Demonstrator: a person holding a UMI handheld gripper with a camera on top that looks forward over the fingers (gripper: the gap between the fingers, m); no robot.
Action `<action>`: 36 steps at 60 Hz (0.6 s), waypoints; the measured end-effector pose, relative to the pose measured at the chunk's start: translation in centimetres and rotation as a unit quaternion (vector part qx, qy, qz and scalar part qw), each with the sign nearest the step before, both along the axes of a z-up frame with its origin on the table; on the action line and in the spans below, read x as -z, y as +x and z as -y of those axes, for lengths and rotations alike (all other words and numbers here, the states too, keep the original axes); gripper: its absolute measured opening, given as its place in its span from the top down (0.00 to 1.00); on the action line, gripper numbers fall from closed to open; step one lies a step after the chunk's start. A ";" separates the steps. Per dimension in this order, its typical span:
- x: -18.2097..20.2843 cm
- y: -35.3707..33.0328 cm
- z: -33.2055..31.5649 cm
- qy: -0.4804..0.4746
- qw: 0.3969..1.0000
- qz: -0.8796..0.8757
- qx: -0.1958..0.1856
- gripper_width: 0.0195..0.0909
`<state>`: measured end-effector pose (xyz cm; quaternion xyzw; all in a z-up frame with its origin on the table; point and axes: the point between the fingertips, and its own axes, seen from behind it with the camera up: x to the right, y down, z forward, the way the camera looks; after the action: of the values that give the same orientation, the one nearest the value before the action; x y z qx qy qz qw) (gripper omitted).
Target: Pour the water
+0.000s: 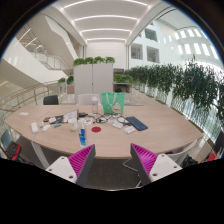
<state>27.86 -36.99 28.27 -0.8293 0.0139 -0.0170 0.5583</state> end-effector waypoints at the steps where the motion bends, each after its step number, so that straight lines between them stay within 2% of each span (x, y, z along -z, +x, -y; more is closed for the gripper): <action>1: 0.1 0.2 0.1 -0.002 1.000 0.002 0.004 0.19; 4: 0.3 0.5 0.5 -0.006 1.000 0.007 0.016 0.19; 8: 0.7 -2.6 1.1 0.000 1.000 0.010 0.027 0.19; 9: 0.6 0.0 1.0 0.002 1.000 0.009 0.026 0.19; 11: 0.4 -2.9 1.3 0.006 1.000 0.006 0.027 0.19; 12: 1.2 -5.4 1.0 0.009 1.000 0.006 0.028 0.19; 17: 2.0 -6.9 0.9 0.025 0.999 0.004 0.027 0.20; 22: 5.1 -9.4 -0.6 0.032 0.999 -0.010 0.033 0.20; 28: 9.8 -13.5 -4.9 0.046 0.998 -0.027 0.032 0.20; 36: 14.1 -18.1 -14.9 0.066 0.997 -0.030 0.016 0.19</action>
<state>9.76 -22.08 14.16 -0.7906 0.0449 0.0004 0.6106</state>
